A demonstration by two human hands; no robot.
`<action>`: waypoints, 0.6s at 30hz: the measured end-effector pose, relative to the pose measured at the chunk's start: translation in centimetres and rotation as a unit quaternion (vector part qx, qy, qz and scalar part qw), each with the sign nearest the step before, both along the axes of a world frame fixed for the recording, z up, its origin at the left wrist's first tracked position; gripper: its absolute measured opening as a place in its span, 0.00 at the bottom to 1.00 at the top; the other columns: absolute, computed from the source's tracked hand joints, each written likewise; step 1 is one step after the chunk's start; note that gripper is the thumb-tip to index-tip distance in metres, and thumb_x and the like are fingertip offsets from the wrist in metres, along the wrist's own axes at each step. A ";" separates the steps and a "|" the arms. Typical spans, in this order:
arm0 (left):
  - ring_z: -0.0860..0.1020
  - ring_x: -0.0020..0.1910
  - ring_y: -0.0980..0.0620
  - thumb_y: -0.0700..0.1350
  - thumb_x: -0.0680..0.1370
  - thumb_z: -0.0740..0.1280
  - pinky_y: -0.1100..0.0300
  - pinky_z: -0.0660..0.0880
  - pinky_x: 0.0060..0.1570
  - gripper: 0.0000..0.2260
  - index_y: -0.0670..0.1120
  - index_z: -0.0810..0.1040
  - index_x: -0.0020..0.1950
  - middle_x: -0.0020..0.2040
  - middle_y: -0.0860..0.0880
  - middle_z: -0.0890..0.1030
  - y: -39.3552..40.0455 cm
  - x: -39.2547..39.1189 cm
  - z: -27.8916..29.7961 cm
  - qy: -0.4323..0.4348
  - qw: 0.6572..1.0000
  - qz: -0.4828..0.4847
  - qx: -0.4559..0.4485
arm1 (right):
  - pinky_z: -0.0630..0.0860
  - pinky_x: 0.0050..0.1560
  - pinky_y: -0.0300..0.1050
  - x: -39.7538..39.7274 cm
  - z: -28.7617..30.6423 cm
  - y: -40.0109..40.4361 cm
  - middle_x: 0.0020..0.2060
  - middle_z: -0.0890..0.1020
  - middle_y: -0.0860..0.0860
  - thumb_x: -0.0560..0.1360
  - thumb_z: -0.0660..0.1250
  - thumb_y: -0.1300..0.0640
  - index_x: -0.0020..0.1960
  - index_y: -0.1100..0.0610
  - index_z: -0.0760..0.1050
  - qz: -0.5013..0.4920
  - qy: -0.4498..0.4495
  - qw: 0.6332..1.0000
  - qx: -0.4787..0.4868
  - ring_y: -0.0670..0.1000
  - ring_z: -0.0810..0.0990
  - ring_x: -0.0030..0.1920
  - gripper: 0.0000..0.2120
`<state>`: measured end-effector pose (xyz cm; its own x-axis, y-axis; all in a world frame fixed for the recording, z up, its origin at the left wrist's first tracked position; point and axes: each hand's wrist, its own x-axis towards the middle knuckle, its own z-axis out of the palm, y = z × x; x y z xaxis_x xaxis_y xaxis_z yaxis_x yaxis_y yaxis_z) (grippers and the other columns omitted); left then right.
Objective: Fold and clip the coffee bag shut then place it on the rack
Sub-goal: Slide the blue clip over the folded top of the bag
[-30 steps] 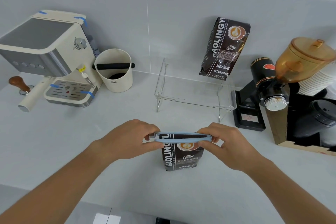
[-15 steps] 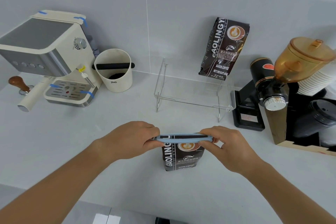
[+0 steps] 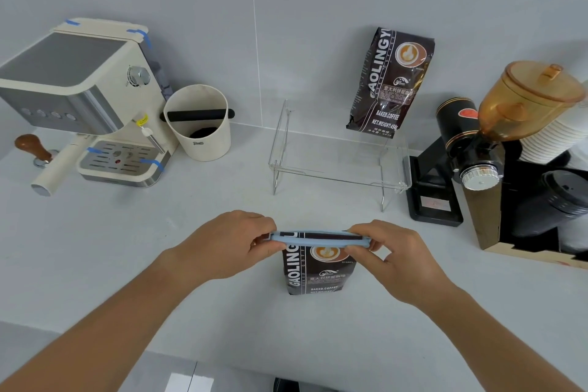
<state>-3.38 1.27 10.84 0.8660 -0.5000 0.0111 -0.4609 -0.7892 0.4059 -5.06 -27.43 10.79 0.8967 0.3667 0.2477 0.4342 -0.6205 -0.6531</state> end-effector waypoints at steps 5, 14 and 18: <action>0.75 0.36 0.54 0.55 0.76 0.67 0.58 0.75 0.35 0.08 0.52 0.80 0.46 0.36 0.53 0.79 -0.1 -0.6 -0.7 0.052 0.990 0.042 -0.125 | 0.74 0.37 0.28 -0.1 -1.1 -0.8 0.43 0.82 0.43 0.69 0.76 0.61 0.56 0.50 0.81 -0.046 0.083 0.993 0.070 0.45 0.79 0.43 0.17; 0.84 0.50 0.55 0.38 0.71 0.76 0.57 0.79 0.56 0.16 0.53 0.82 0.56 0.50 0.55 0.86 -2.9 -2.9 -5.6 0.188 0.889 0.198 -0.368 | 0.82 0.49 0.40 -1.1 -5.7 -0.6 0.52 0.85 0.45 0.72 0.72 0.62 0.59 0.46 0.79 -0.088 0.276 0.949 0.122 0.45 0.82 0.53 0.19; 0.84 0.53 0.51 0.33 0.69 0.75 0.52 0.79 0.58 0.22 0.49 0.79 0.60 0.54 0.51 0.85 -3.7 -4.1 -8.1 0.227 0.847 0.246 -0.413 | 0.79 0.46 0.34 -2.2 -7.2 0.0 0.53 0.85 0.44 0.74 0.70 0.65 0.60 0.47 0.79 -0.102 0.293 0.935 0.170 0.43 0.83 0.54 0.18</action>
<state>-7.46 -2.46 2.74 0.9760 -0.0620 -0.2087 0.1926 -0.2007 0.9605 -7.30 -27.44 3.63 0.9577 0.1627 -0.2375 -0.1654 -0.3645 -0.9164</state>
